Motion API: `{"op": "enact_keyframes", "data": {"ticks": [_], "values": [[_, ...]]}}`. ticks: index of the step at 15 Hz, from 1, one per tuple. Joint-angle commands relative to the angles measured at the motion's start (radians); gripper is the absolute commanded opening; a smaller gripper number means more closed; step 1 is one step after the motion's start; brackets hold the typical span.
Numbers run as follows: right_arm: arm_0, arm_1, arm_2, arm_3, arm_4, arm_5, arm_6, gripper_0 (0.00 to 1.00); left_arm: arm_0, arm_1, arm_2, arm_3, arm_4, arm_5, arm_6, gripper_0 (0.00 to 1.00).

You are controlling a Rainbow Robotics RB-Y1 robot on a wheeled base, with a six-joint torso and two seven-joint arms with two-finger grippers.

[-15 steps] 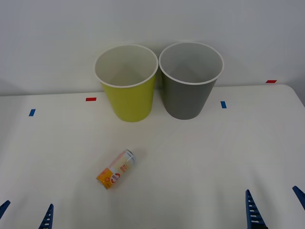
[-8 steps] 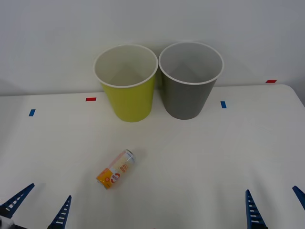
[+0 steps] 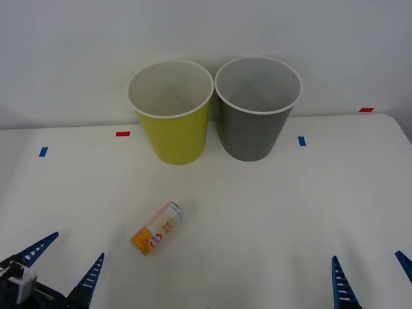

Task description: Put cans in the gray bin and PET bottles in the light green bin.

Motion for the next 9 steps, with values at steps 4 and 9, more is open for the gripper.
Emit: {"op": "enact_keyframes", "data": {"ticks": [4, 9], "values": [[0.0, 0.0, 0.0, 0.0, 0.0, 0.0, 0.0, 1.0, -0.149, 0.082, -0.086, -0.043, 0.014, 0.184, 0.001, 1.0], [0.0, 0.0, 0.0, 0.0, 0.0, 0.0, 0.0, 1.0, -0.217, 0.151, -0.105, -0.306, 0.032, 0.647, -0.002, 1.0]]}}
